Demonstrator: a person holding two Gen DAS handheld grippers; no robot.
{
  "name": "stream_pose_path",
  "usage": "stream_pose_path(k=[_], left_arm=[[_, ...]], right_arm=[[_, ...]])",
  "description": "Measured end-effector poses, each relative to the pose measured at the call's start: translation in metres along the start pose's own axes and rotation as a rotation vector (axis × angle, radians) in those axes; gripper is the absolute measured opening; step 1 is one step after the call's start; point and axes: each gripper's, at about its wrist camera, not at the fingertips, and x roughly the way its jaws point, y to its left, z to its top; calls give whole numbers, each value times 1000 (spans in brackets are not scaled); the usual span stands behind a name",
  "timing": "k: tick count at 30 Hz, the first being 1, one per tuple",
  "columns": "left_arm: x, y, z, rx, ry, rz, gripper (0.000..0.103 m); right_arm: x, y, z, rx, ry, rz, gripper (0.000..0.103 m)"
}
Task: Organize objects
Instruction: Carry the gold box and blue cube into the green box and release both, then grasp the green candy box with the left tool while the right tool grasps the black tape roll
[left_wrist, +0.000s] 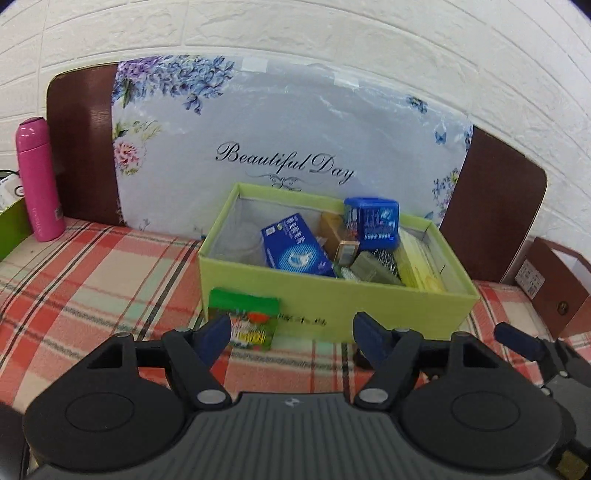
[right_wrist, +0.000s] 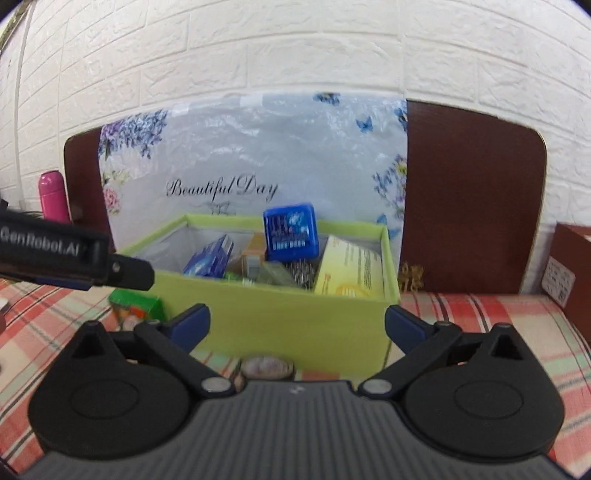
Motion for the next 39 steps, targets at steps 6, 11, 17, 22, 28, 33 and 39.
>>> stream_pose_path(k=[6,11,17,22,28,33,39], left_arm=[[-18,-6,-36,21,85,52,76],[-28,-7,-58,43,126,93,76],[-43,-2,-68,45,120,129,76],[-50,6,-73,32,118,147,76],[-48,16,-78,8,140,144,76],[-39,26,-76,-14,144,127,76],[-18,31,-60,-24,76,114,76]], right_arm=[[-40,-1,-21,35,94,-2,103],[-65,3,-42,26,131,-26,103],[-81,5,-55,45,148,-39,103],[-91,7,-56,45,136,-39,103],[-93,12,-58,27,139,-31,103],[-86,16,-63,14,156,-33,103],[-75,18,-67,-8,160,-33,103]])
